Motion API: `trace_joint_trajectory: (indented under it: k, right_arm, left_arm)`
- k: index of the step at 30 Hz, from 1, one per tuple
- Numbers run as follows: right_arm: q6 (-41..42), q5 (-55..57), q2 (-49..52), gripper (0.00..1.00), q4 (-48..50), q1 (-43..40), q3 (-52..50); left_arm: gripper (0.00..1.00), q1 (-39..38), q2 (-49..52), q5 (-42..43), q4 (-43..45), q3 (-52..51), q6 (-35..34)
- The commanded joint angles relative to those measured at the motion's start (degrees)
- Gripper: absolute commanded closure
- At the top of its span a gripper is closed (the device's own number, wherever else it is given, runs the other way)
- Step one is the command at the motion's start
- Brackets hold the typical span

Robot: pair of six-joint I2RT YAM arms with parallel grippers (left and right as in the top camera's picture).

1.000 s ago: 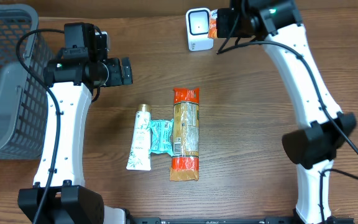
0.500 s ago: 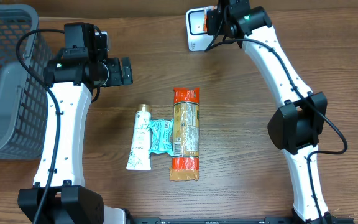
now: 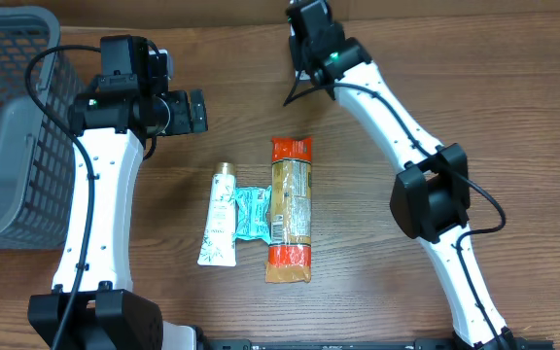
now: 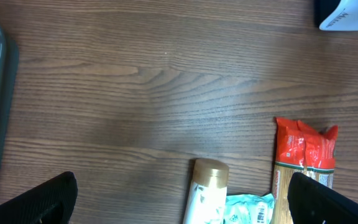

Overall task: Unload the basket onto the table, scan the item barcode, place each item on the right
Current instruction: 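Hold the Kleenex pack in front of the white scanner, then carry the Kleenex pack to the right edge and release it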

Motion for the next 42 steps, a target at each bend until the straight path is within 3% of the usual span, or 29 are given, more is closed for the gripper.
trace_joint_trajectory:
  k: [1, 13, 23, 28, 32, 42]
  right_arm:
    - [-4.66, 4.94, 1.16, 0.96, 1.16, 0.2, 0.63]
    - [-1.79, 4.66, -6.29, 0.96, -5.25, -0.2, 0.7]
    - [8.96, 4.63, -18.6, 0.96, -27.19, -3.17, 0.7]
    - [17.42, 3.78, -22.75, 0.96, -40.83, -9.46, 0.7]
    - [17.57, -3.85, -22.67, 0.96, -48.63, -17.49, 0.2]
    - [17.55, -8.57, -22.67, 0.96, -54.42, -36.7, -15.37]
  left_arm:
    - [0.0, -0.76, -0.26, -0.31, 0.24, 0.66, -0.81]
    - [0.0, -0.76, -0.26, -0.31, 0.24, 0.66, -0.79]
    - [0.0, -0.74, -0.26, -0.33, 0.24, 0.66, -0.79]
    - [0.0, -0.76, -0.26, -0.33, 0.26, 0.66, -0.79]
    - [0.0, -0.76, -0.26, -0.33, 0.24, 0.66, -0.79]
    - [0.0, -0.76, -0.26, -0.33, 0.24, 0.66, -0.79]
